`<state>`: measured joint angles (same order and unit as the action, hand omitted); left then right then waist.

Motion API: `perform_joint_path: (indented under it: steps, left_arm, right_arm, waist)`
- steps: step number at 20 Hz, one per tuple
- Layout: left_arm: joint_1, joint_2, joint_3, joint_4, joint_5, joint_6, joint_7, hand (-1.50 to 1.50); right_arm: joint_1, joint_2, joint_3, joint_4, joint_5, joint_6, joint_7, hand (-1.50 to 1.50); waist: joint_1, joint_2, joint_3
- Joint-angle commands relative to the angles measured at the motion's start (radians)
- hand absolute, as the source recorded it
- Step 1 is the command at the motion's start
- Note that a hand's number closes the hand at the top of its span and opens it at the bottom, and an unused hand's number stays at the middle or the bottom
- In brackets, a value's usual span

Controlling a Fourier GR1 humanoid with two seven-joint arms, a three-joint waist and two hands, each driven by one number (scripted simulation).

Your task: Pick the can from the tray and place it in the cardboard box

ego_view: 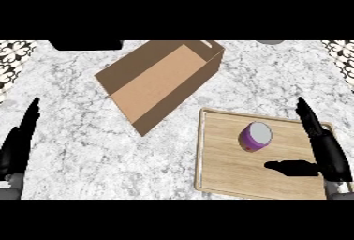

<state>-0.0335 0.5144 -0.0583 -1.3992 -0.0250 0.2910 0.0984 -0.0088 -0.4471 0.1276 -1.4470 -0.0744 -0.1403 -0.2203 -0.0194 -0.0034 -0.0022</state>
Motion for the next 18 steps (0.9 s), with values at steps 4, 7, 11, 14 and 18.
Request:
perform_joint_path:
  steps: [4, 7, 11, 14, 18]
  left_arm:
    - [-0.057, 0.038, 0.059, 0.020, 0.014, -0.066, 0.027, 0.00]
    - [-0.017, 0.002, 0.041, 0.039, -0.015, -0.033, -0.028, 0.00]
    - [-0.027, -0.037, 0.014, 0.049, -0.031, -0.020, -0.031, 0.00]
    - [-0.048, -0.008, 0.040, 0.047, -0.029, -0.038, -0.022, 0.00]
    - [-0.069, -0.036, 0.018, 0.037, -0.054, -0.021, 0.014, 0.00]
  right_arm:
    - [0.183, -0.006, -0.080, 0.033, -0.031, 0.103, -0.394, -1.50]
    - [0.183, -0.145, -0.117, -0.031, 0.063, 0.060, -0.291, -1.50]
    - [0.120, -0.258, -0.025, -0.047, 0.234, 0.070, -0.084, -1.50]
    - [0.091, -0.319, 0.000, -0.064, 0.252, 0.175, -0.017, -1.50]
    - [-0.023, -0.320, 0.096, -0.135, 0.321, 0.253, 0.242, -1.50]
  waist:
    - [0.011, 0.003, 0.003]
    - [0.007, 0.001, 0.001]
    - [0.018, 0.004, -0.001]
    - [0.022, 0.004, 0.001]
    - [0.031, 0.004, 0.001]
